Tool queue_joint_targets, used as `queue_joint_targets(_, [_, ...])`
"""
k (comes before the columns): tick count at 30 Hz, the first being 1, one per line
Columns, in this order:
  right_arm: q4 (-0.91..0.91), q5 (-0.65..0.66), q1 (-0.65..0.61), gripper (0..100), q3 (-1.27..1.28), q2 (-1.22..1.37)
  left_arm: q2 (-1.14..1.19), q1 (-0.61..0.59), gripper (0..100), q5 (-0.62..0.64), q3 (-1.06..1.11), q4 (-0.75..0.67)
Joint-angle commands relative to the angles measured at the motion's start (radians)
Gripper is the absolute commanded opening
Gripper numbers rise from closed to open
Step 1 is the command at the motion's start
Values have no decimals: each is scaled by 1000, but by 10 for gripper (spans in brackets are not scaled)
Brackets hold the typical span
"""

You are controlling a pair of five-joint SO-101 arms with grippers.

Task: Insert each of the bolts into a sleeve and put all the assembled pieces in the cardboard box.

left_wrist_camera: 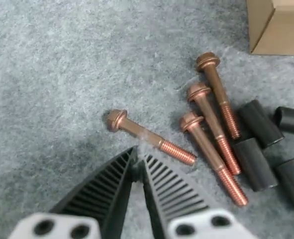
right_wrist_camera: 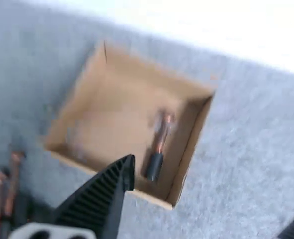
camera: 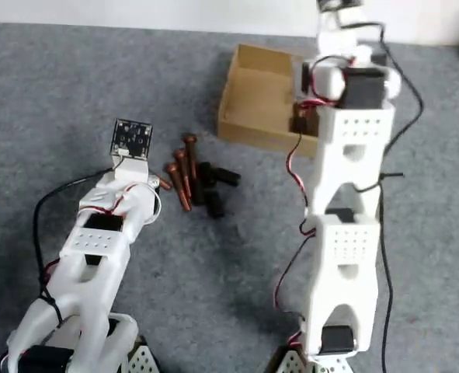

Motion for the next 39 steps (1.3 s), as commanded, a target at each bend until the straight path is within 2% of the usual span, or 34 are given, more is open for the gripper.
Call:
queue_joint_targets(1, [25, -15, -105, 453, -93, -196, -2, -13, 7, 6, -53, -21])
queue_joint_targets(5, [25, -17, -237, 414, 189, -415, -2, -41, 7, 48, -53, -20])
queue_joint_targets(11, [15, -3, -433, 371, 941, -774, -8, -50, 7, 54, -53, -20])
queue_joint_targets(14, [-70, 91, -504, 371, 1305, -917, -8, -50, 7, 54, -53, -20])
queue_joint_targets(19, [-389, 212, -452, 371, 1802, -1084, -8, -50, 7, 54, -53, -18])
queue_joint_targets(23, [-610, 278, -420, 371, 2077, -1102, -8, -50, 7, 54, -53, -18])
queue_joint_targets(29, [-845, 301, -420, 369, 2244, -1058, -8, -50, 7, 54, -53, -18])
queue_joint_targets(39, [-951, 299, -406, 369, 2107, -699, -8, -47, 7, 54, -53, -18])
